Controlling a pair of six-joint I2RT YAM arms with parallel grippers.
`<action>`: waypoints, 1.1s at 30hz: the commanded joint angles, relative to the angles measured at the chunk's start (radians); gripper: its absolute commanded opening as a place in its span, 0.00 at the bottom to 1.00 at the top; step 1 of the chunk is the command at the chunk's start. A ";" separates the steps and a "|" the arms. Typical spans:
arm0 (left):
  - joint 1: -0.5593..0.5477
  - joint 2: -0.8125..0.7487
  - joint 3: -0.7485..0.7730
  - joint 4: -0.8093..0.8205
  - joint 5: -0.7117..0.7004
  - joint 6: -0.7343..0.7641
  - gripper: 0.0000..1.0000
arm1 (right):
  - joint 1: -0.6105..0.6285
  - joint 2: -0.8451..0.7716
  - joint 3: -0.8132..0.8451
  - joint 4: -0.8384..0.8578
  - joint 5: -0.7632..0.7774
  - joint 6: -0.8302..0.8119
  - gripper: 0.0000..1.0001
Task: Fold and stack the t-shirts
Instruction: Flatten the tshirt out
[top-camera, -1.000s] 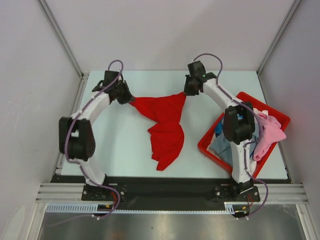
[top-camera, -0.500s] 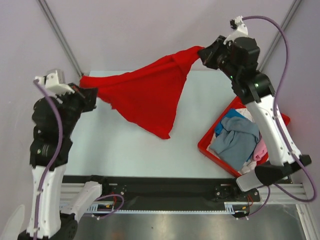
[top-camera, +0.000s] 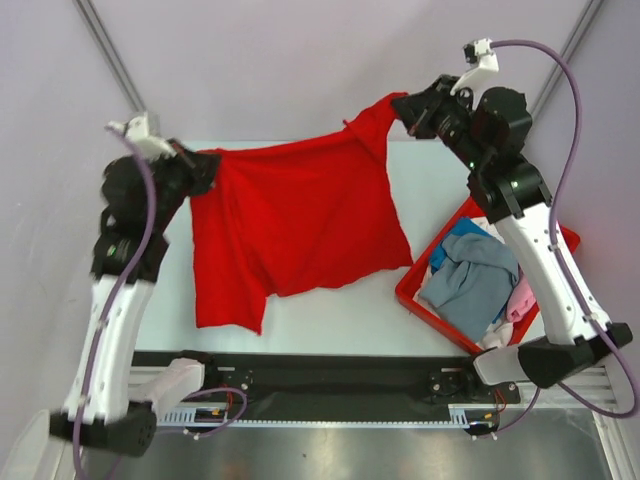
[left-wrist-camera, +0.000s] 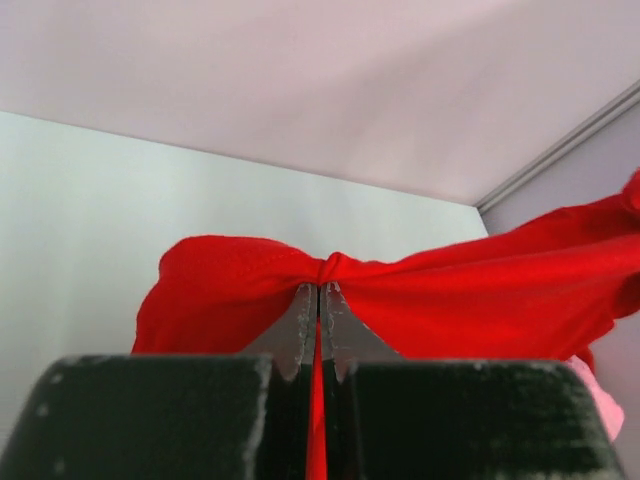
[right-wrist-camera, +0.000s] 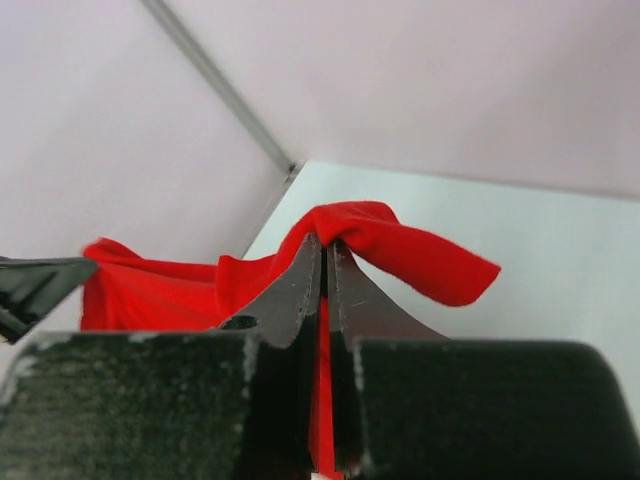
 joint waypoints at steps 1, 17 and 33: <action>0.004 0.170 -0.004 0.330 0.101 -0.095 0.00 | -0.131 0.053 0.071 0.225 -0.071 0.000 0.00; 0.176 0.707 0.537 0.136 0.164 -0.031 0.29 | 0.175 0.178 0.362 0.092 -0.217 -0.055 0.00; 0.307 -0.037 -0.452 -0.213 -0.169 0.000 0.93 | 0.384 0.250 -0.220 -0.157 -0.085 0.026 0.82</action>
